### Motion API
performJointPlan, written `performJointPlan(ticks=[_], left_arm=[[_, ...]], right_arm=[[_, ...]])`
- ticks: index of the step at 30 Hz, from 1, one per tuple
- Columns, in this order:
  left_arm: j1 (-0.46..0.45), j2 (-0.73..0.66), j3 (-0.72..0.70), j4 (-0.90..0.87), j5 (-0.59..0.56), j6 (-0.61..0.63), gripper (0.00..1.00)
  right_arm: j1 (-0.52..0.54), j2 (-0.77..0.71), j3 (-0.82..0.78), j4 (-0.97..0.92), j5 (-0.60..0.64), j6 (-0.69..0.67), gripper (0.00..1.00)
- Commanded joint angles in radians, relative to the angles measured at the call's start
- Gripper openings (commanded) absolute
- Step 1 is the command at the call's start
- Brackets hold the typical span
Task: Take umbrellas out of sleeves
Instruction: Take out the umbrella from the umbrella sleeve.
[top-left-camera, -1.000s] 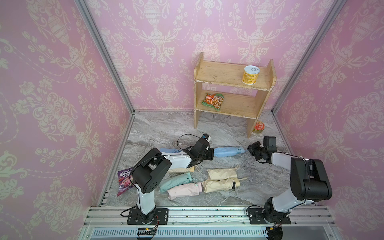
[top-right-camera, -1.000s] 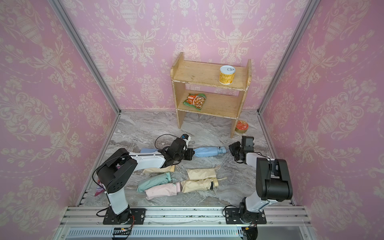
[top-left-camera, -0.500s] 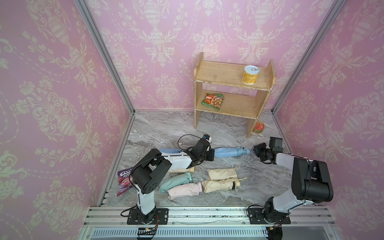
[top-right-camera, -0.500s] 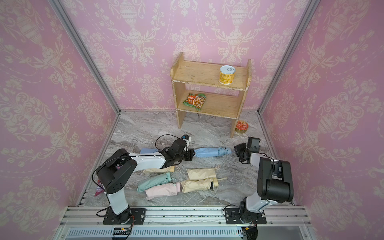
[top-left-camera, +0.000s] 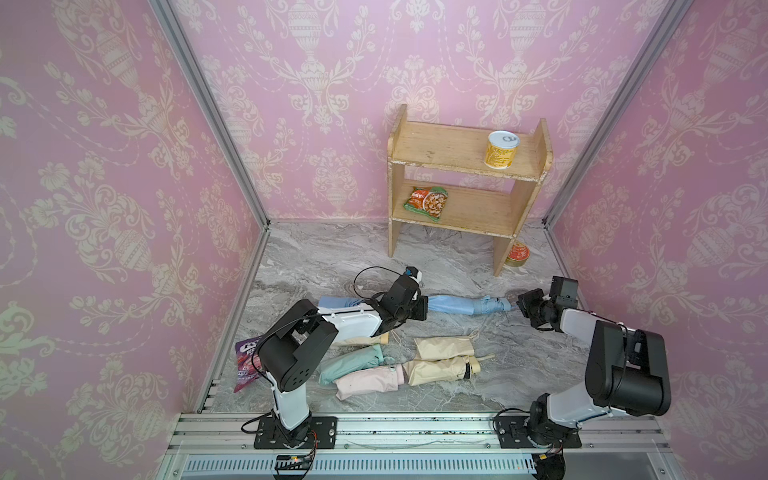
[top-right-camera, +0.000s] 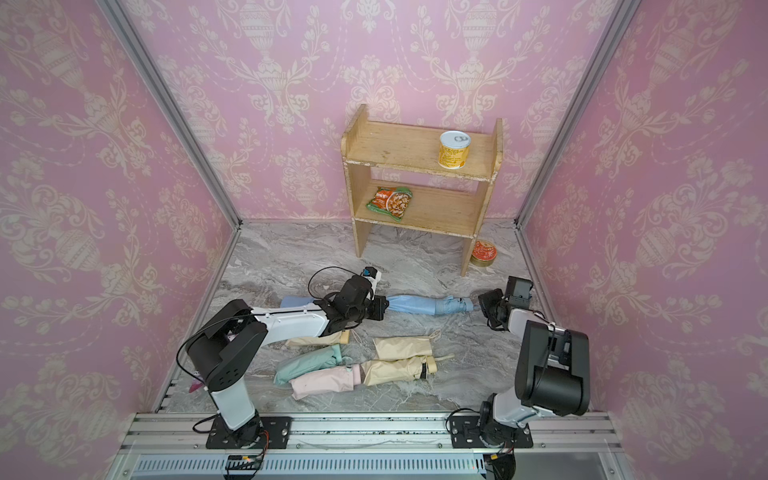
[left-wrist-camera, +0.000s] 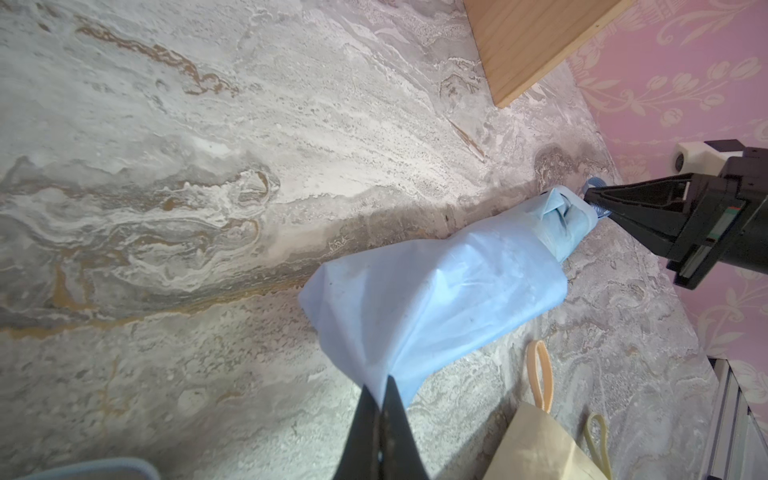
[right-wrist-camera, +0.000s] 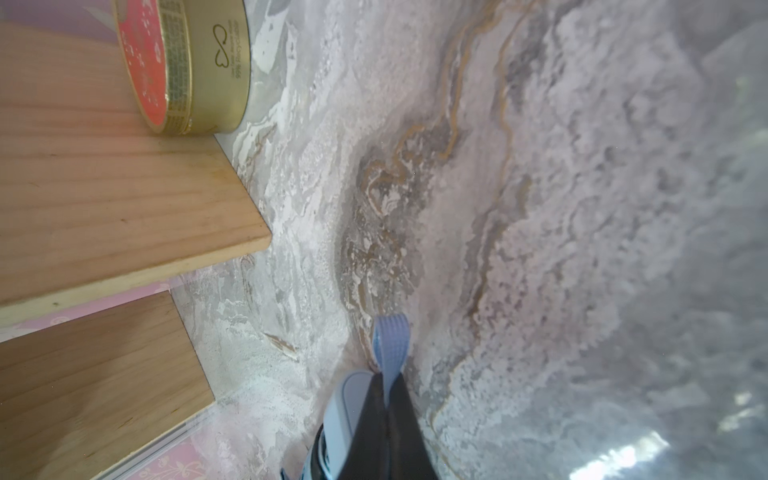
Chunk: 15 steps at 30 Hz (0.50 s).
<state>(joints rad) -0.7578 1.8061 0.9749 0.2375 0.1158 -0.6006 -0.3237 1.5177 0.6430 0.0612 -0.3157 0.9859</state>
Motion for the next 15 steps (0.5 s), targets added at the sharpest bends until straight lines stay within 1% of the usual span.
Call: performJointPlan(ticks=[1, 5, 15], left_arm=[[-0.006, -0.027, -0.009, -0.041, -0.039, 0.031, 0.01], [-0.006, -0.020, -0.001, -0.052, -0.049, 0.037, 0.01], [-0.007, -0.015, 0.025, -0.091, -0.067, 0.048, 0.00]], right_arm=[[-0.029, -0.011, -0.006, -0.028, 0.006, -0.038, 0.00], [-0.070, -0.003, -0.003, -0.023, -0.020, -0.044, 0.00], [-0.150, -0.001, 0.014, -0.024, -0.022, -0.050, 0.00]])
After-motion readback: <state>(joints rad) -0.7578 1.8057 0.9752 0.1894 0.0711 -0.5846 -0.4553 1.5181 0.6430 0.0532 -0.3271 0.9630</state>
